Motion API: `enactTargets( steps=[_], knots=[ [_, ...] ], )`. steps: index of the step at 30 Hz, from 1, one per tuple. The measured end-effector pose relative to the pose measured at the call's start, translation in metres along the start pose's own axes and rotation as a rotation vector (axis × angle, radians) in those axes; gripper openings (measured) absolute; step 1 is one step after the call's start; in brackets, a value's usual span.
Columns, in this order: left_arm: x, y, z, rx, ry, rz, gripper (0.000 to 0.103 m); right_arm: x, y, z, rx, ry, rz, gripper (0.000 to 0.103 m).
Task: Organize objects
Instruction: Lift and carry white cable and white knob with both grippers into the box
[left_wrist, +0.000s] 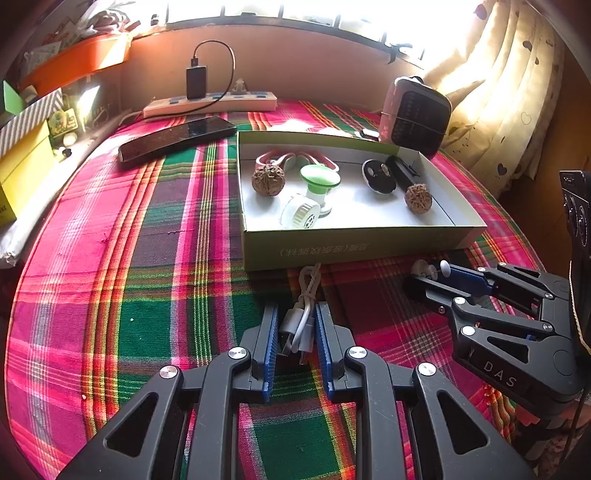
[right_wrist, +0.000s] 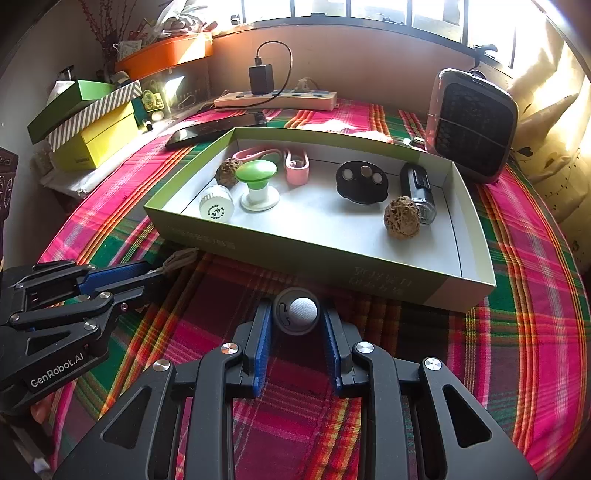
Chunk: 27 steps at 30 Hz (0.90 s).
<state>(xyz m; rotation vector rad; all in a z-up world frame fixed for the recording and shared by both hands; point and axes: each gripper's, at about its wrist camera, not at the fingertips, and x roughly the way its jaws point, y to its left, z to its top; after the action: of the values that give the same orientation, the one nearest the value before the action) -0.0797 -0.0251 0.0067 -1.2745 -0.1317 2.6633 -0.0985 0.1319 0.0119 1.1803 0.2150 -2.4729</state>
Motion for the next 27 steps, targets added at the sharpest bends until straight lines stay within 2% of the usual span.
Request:
enactTargets(
  steps=[27],
  knots=[
    [-0.026,-0.013,0.011,0.022,-0.054,-0.025,0.018,-0.027,-0.005,0.004,0.008,-0.069,0.017,0.027]
  ],
)
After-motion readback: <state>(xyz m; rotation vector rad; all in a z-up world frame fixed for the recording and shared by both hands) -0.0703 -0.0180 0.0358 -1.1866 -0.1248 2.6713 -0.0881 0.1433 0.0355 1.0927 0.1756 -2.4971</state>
